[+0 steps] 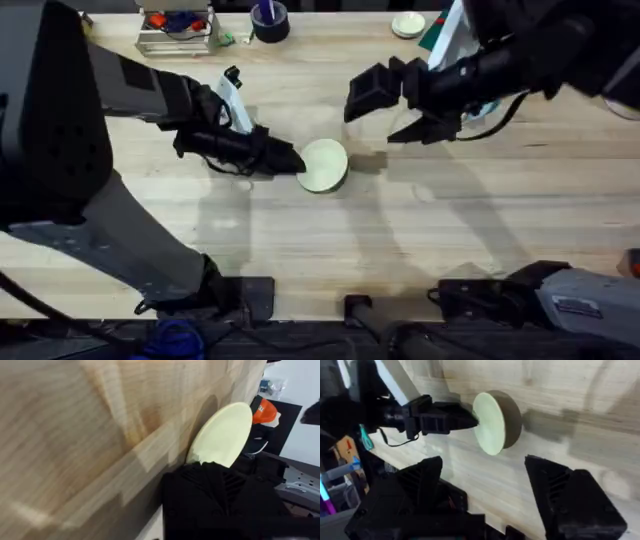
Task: Pick up the plates from the table one by one and place each into a slot on the dish rack.
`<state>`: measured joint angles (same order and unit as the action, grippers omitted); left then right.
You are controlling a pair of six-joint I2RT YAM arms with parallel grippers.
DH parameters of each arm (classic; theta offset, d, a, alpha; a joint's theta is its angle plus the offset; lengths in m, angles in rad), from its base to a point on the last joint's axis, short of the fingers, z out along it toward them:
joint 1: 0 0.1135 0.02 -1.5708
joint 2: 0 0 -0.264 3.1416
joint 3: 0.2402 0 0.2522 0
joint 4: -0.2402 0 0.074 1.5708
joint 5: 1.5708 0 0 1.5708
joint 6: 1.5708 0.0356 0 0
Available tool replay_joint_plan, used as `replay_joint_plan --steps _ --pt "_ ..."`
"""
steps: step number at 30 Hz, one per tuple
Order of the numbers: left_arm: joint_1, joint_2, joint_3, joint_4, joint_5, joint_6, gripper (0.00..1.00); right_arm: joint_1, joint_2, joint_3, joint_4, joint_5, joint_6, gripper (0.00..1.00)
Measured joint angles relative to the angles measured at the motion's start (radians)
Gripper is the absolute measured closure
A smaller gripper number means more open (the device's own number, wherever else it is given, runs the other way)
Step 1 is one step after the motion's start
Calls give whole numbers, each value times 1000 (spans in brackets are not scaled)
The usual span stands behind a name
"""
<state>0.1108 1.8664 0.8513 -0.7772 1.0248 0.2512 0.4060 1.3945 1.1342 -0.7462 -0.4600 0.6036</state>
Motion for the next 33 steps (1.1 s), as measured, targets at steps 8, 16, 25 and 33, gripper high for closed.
replay_joint_plan --steps 8,16,25,33 --pt "0 0 0 0 0 0 959 2 46 -51 57 4 22 9" --pt "0 0 0 0 0 0 959 23 169 -52 150 -17 26 9" --pt "0 0 0 0 0 0 959 94 322 -53 281 -70 29 10" --pt "0 0 0 0 0 0 959 140 378 -53 318 -88 41 17"
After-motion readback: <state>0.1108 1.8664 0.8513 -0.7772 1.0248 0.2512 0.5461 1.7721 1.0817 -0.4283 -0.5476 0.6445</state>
